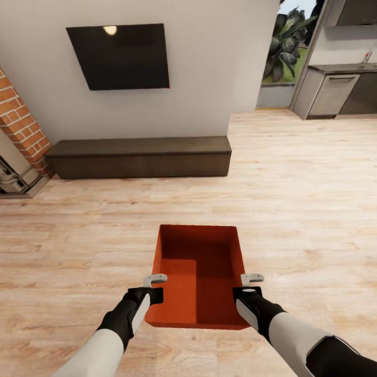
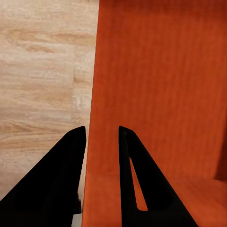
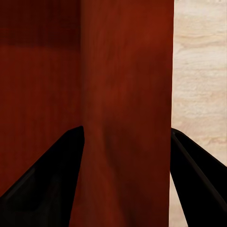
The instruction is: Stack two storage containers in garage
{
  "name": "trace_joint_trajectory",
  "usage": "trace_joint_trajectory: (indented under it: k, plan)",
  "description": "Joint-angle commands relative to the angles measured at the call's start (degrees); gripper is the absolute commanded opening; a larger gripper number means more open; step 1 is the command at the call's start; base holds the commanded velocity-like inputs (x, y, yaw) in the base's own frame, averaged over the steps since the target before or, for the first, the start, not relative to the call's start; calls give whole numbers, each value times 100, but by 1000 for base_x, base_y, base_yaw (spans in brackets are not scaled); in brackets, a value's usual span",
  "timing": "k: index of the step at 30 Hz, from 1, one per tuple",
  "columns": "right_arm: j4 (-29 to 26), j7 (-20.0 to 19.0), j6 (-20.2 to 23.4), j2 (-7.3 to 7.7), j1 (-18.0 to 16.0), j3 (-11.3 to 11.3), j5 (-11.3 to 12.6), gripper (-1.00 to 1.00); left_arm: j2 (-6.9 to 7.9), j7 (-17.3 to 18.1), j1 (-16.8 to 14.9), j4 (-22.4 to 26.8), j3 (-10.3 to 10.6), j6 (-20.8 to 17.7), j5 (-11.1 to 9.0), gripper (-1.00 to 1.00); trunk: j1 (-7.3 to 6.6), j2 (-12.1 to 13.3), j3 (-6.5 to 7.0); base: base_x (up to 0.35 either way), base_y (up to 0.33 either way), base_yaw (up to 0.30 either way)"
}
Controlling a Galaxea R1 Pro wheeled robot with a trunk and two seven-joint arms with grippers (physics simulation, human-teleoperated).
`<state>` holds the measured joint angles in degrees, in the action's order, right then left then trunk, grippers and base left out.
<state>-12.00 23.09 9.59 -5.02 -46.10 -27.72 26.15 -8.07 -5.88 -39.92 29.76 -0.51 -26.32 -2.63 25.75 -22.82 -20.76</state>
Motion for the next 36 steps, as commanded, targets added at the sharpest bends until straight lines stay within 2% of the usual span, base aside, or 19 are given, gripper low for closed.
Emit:
trace_joint_trajectory:
  k: [1,36]
  plan:
    - [-145,46,52,-25,-4,-93,-128,-100,-10,-53,1,-5,-2,-40,34,-100,3,-10,0,0,0,0]
    - [-145,46,52,-25,-4,-93,-127,-100,-10,-53,1,-14,-2,-40,34,-100,3,-10,315,0,0,0]
